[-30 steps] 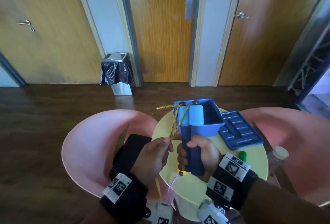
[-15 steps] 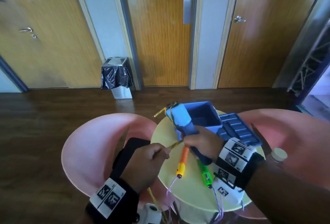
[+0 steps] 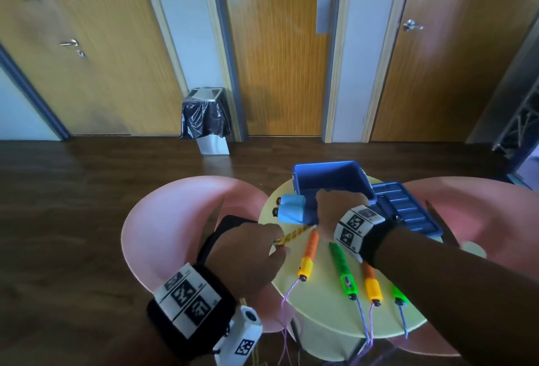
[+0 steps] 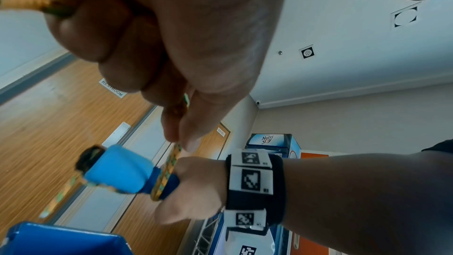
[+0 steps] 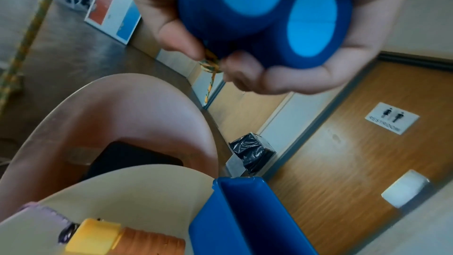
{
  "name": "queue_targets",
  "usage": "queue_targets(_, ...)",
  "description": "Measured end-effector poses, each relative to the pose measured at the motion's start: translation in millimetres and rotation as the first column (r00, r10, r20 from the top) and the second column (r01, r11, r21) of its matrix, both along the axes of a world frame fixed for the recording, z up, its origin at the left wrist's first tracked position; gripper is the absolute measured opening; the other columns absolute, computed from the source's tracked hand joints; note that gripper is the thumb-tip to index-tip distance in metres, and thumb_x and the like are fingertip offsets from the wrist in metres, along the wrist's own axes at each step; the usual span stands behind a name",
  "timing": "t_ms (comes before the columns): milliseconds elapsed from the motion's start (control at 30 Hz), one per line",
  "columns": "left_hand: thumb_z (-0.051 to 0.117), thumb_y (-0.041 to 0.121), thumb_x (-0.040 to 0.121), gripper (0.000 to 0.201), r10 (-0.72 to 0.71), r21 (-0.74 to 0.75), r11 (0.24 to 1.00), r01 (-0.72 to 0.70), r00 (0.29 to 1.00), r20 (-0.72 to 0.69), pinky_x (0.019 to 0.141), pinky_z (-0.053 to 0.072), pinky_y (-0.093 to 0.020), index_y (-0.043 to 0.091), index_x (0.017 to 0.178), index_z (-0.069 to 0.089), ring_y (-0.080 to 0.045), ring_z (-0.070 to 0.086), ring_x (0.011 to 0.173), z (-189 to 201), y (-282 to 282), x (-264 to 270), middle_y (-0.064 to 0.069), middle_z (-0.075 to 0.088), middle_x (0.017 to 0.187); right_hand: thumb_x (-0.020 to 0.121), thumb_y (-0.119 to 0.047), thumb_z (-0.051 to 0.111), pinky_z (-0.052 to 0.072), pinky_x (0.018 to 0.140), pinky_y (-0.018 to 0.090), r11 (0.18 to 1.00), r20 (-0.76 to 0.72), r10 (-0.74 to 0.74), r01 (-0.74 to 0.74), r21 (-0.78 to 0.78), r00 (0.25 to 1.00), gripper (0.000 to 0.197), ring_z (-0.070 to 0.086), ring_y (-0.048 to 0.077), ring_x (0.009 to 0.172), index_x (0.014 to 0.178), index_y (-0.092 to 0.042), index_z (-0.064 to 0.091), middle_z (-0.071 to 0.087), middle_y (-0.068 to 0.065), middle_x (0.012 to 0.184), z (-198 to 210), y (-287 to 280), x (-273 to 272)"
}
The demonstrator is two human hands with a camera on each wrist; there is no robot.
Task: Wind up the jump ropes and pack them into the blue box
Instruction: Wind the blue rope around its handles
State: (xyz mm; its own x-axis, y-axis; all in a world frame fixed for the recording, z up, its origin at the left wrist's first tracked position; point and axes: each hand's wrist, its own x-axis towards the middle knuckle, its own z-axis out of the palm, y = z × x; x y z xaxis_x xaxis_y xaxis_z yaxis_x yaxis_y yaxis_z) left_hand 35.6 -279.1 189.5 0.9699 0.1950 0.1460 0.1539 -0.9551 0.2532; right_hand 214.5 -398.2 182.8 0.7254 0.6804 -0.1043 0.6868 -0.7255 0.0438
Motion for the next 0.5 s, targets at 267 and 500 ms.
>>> queue_targets(267, 0.045, 0.052, 0.086, 0.031, -0.111, 0.079, 0.99, 0.117, 0.991, -0.08, 0.069, 0.042, -0.031, 0.025, 0.077, 0.057, -0.017, 0.058, 0.077, 22.3, 27.2, 17.4, 0.002, 0.065, 0.079, 0.083, -0.031, 0.058, 0.033, 0.07, 0.034, 0.927, 0.094, 0.299, -0.266, -0.263, 0.95, 0.021, 0.055, 0.022, 0.078, 0.101, -0.022, 0.05, 0.053, -0.006, 0.082, 0.6, 5.5, -55.4)
queue_targets(500, 0.062, 0.057, 0.082, 0.029, -0.135, -0.296, 0.952, 0.075, 0.973, -0.189, 0.083, 0.051, -0.036, 0.029, 0.088, 0.071, -0.008, 0.063, 0.081, 17.2, 56.1, 16.0, 0.007, 0.07, 0.083, 0.077, -0.027, 0.062, 0.039, 0.069, 0.033, 0.851, 0.021, 0.484, -0.465, -0.243, 0.875, 0.025, 0.06, 0.022, 0.076, 0.097, -0.021, 0.048, 0.057, -0.004, 0.084, 29.1, -11.3, -86.5)
